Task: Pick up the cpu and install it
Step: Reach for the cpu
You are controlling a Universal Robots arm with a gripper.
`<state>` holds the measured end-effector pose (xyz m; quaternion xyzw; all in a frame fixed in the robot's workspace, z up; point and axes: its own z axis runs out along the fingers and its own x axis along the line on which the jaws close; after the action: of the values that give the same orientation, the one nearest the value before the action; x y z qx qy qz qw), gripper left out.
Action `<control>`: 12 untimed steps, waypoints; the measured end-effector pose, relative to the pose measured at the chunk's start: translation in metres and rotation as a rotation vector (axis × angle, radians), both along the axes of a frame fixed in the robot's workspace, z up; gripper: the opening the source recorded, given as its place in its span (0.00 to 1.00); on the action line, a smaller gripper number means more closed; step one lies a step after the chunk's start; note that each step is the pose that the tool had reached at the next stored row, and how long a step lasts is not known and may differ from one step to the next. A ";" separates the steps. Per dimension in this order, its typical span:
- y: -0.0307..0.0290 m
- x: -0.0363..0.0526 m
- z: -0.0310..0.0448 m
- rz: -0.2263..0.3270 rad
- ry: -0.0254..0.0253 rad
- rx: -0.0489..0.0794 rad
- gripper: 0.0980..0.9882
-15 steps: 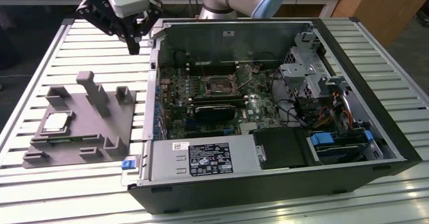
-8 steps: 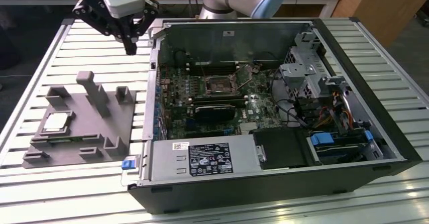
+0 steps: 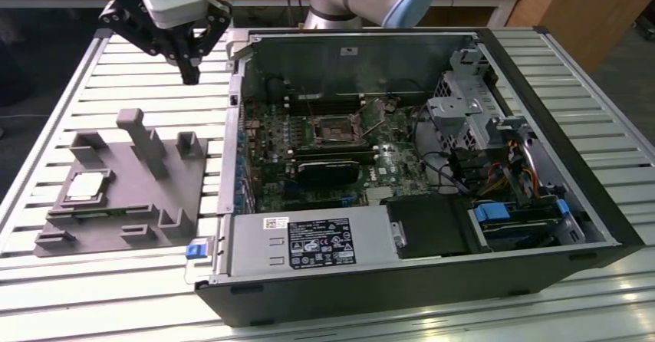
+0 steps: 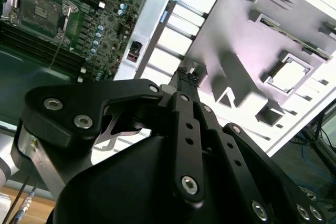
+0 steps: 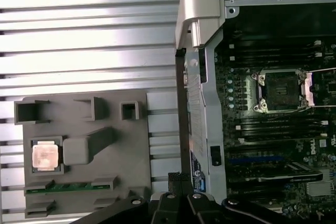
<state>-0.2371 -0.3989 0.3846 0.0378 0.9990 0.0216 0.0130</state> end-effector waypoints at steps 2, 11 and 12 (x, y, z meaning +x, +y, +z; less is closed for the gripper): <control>0.0000 -0.0044 -0.0002 0.000 0.0000 0.000 0.01; 0.0001 -0.0300 -0.0011 0.000 0.0000 0.000 0.01; 0.0001 -0.0336 -0.0012 0.000 0.0000 0.000 0.01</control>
<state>-0.2707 -0.3989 0.3834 0.0379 0.9990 0.0215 0.0130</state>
